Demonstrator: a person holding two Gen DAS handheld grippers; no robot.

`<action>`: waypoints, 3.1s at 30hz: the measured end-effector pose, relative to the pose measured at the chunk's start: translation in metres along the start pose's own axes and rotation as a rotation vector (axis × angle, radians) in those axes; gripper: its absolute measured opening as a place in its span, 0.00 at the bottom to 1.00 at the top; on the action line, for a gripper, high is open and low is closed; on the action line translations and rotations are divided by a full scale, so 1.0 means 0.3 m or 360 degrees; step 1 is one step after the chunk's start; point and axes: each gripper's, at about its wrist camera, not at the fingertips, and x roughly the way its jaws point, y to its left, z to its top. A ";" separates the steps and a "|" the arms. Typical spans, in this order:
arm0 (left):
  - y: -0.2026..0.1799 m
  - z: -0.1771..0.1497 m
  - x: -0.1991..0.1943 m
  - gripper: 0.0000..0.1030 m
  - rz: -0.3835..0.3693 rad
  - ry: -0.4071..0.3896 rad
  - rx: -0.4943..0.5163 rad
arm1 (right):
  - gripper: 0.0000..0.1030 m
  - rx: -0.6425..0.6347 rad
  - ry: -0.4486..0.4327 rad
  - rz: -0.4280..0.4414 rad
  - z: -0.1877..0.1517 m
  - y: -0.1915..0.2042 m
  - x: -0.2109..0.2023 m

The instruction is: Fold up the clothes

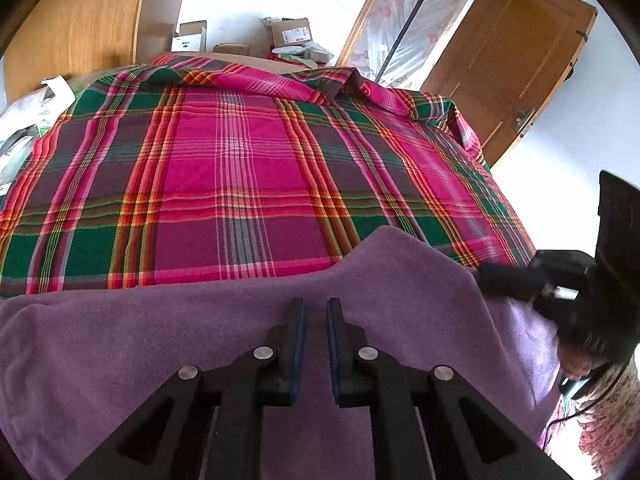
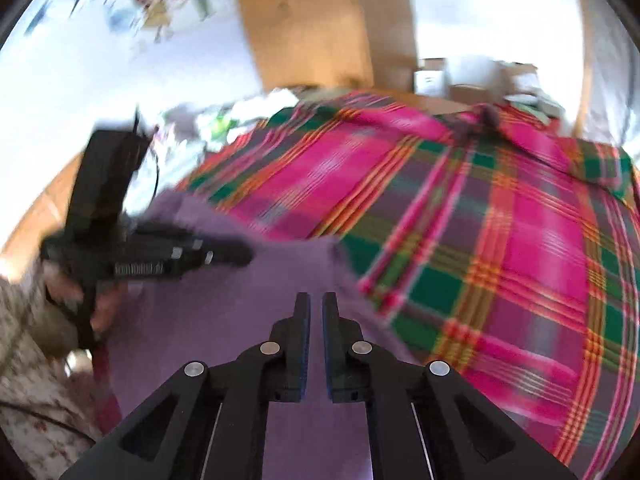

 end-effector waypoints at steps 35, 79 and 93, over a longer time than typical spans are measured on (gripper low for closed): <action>0.048 -0.083 -0.123 0.10 -0.0020 -0.0079 -0.0074 | 0.08 0.0881 -0.0182 -0.0605 -0.301 -0.148 -0.218; -0.316 -0.135 -0.012 0.10 -0.0088 0.0100 0.0187 | 0.35 0.1937 -0.0574 -0.0544 -0.933 -0.684 -0.759; -0.380 -0.143 0.014 0.10 -0.0061 0.0134 0.0232 | 0.01 0.1806 -0.0566 -0.0745 -0.875 -0.697 -0.762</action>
